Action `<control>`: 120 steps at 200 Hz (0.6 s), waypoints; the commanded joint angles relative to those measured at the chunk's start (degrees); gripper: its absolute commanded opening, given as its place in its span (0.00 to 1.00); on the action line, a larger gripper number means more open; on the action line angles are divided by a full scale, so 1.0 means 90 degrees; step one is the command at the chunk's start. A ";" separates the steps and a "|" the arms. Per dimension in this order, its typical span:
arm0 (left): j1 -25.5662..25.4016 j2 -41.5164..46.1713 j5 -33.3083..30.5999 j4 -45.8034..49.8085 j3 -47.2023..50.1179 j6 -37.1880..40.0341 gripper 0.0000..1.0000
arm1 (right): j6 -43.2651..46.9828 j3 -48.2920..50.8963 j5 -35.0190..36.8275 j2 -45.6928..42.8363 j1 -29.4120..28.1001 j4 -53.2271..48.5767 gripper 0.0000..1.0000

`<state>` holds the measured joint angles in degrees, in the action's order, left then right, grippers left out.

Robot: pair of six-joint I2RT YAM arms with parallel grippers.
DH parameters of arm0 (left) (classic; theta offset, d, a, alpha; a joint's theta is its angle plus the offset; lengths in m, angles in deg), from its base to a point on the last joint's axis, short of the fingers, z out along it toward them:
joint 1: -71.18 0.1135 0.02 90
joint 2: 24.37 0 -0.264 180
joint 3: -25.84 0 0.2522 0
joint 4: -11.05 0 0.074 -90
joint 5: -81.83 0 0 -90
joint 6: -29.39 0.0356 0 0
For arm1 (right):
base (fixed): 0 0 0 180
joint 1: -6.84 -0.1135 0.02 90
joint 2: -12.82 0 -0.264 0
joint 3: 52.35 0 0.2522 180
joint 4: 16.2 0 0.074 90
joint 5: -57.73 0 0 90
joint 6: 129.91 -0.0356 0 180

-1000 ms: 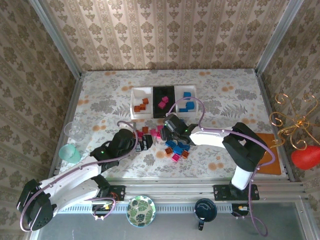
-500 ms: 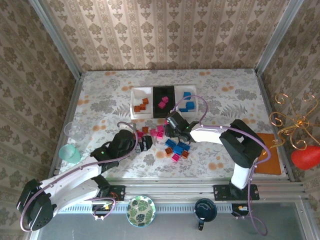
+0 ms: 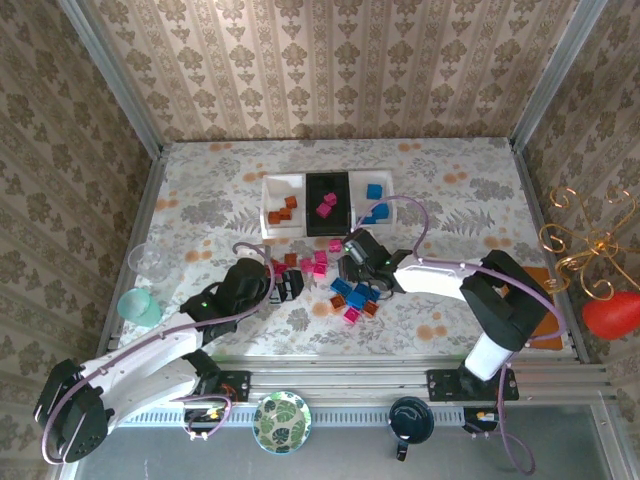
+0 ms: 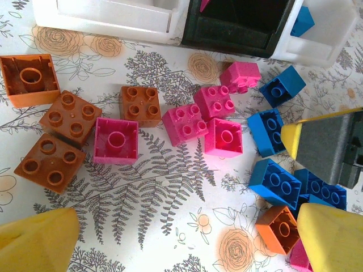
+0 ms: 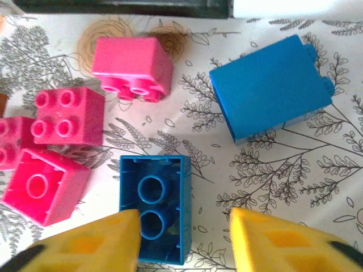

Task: Sort the legos into containers by color
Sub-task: Move the lego to the center of the table, then pick up the lego from the center of the table.

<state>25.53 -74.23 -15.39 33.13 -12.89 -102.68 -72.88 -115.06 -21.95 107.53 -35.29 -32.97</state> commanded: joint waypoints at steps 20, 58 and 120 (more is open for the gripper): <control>0.0080 0.0055 0.0081 0.0052 0.0059 -0.0013 1.00 | 0.0189 -0.0568 0.0113 0.0262 -0.0065 -0.0414 0.63; 0.0089 0.0071 0.0120 0.0115 0.0041 -0.0023 1.00 | -0.0026 -0.0838 0.0086 0.0959 -0.0066 -0.0487 0.59; 0.0095 0.0109 0.0118 0.0126 0.0011 0.0040 1.00 | 0.0288 -0.0795 -0.0129 0.0631 -0.0018 -0.0244 0.33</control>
<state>25.95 -74.21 -14.80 33.39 -12.89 -102.68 -71.52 -122.06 -22.12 116.17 -35.58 -35.39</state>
